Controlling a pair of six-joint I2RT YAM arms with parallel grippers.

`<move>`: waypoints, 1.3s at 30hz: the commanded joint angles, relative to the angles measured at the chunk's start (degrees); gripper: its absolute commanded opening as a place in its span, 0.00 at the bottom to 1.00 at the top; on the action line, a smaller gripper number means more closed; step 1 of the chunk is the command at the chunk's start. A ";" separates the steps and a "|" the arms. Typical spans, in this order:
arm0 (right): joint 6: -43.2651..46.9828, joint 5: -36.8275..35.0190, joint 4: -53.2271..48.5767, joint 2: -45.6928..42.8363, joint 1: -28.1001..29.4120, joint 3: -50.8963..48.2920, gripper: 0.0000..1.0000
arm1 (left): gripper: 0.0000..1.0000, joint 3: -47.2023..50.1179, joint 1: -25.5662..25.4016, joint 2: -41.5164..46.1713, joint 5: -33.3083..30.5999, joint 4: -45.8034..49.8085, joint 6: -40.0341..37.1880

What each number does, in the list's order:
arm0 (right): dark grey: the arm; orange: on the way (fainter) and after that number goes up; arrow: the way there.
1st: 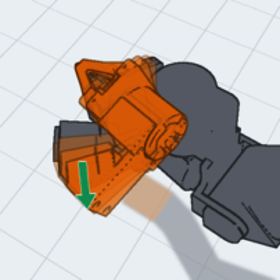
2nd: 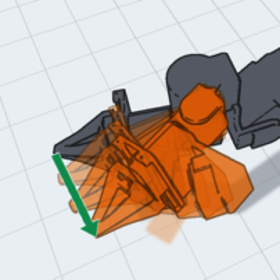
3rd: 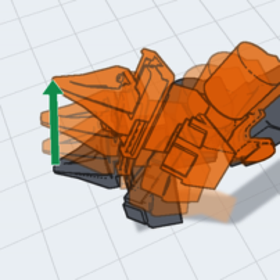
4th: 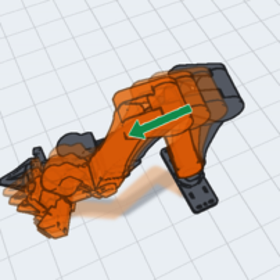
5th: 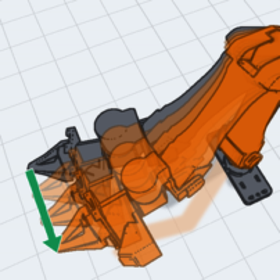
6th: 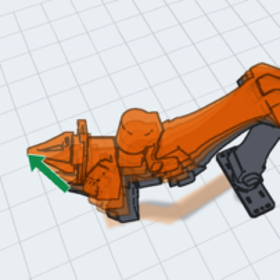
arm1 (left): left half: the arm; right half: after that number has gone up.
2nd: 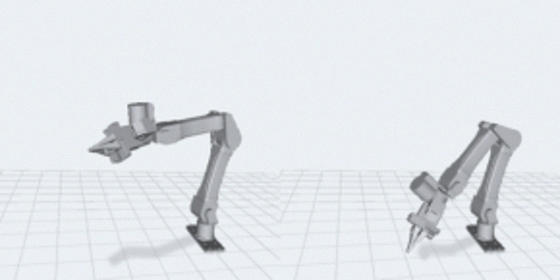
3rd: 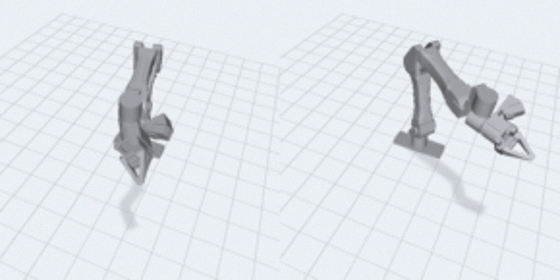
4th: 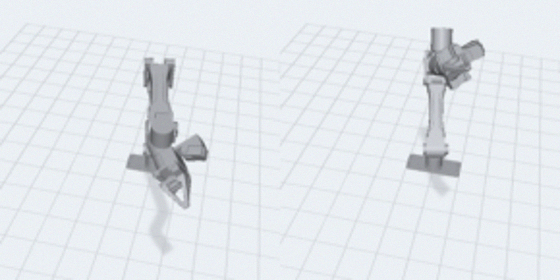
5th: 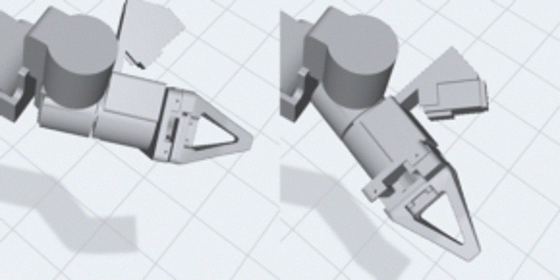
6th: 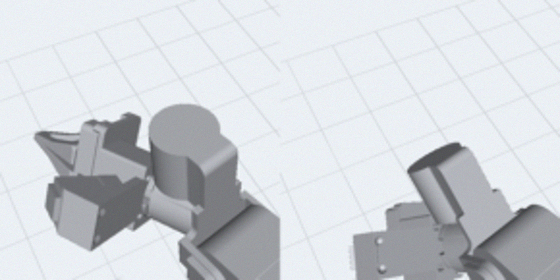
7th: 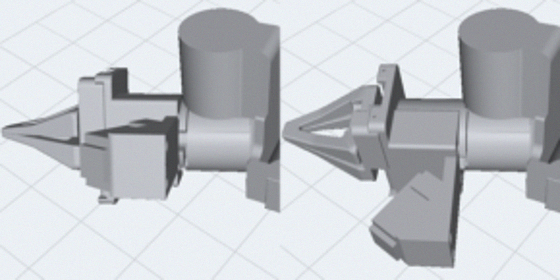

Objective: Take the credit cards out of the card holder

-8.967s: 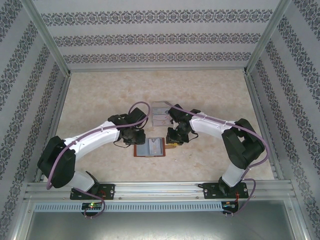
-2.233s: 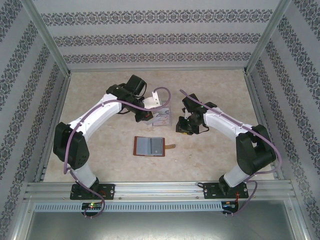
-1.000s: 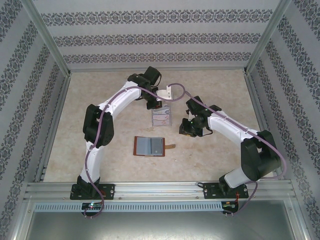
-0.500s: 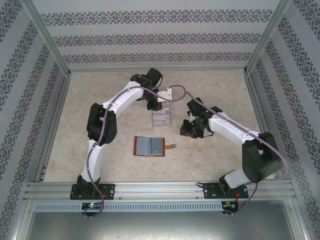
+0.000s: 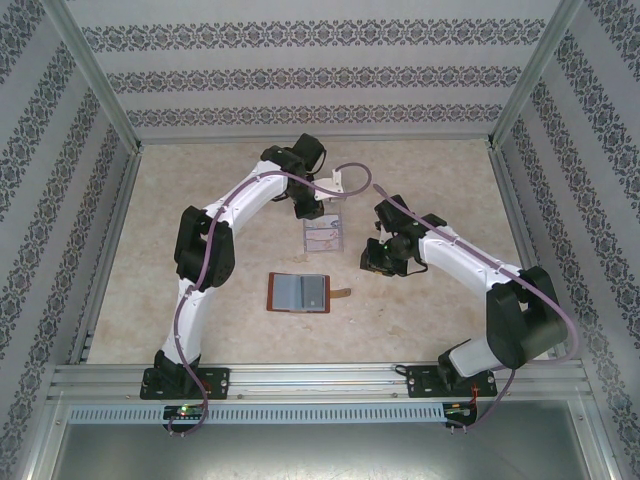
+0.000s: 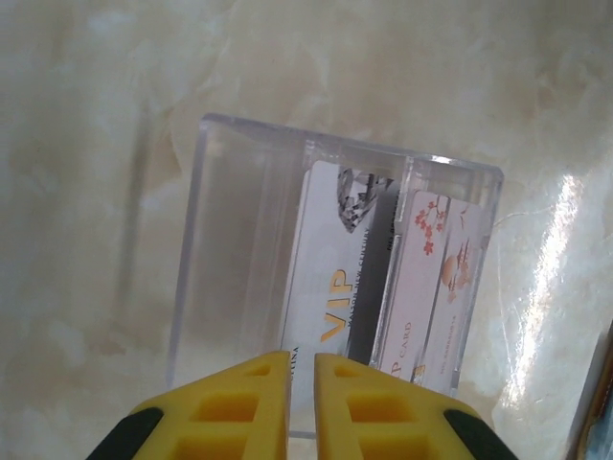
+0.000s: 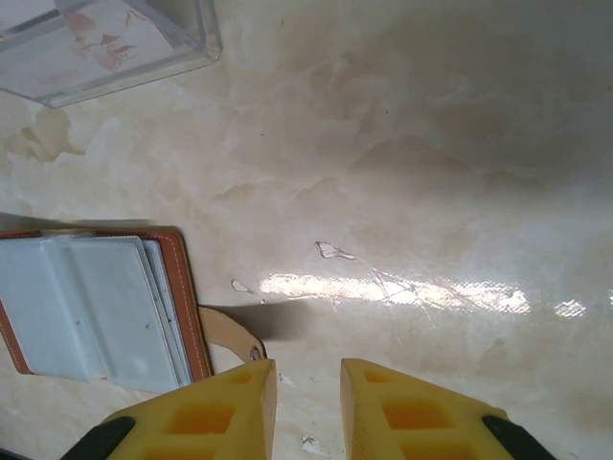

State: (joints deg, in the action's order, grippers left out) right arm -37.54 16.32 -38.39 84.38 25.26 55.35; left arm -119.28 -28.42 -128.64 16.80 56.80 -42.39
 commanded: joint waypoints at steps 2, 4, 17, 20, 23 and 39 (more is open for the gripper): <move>-1.09 2.11 1.24 -0.09 0.79 -0.29 0.26 | 0.12 0.47 0.60 2.80 -1.60 -1.60 16.84; -1.54 2.94 1.94 0.43 1.56 -0.34 0.27 | 0.11 1.36 0.65 4.01 -2.32 -2.59 23.26; -4.47 5.81 6.58 5.90 7.36 -0.23 0.26 | 0.15 14.06 0.80 13.93 3.35 -8.48 46.94; -4.56 6.23 7.10 7.40 8.17 -0.03 0.26 | 0.16 20.63 1.00 18.00 4.14 -14.26 51.80; -4.39 6.86 7.32 8.95 8.77 0.15 0.26 | 0.16 25.49 0.99 21.41 3.63 -18.31 56.59; -3.29 7.08 6.75 13.08 10.08 -0.47 0.26 | 0.17 37.99 -1.35 28.66 -1.28 -19.20 70.56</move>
State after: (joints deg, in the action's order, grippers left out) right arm -41.43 23.05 -31.00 96.47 34.44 55.35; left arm -82.76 -28.69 -101.62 16.16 38.61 24.97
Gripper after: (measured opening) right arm 0.264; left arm 0.172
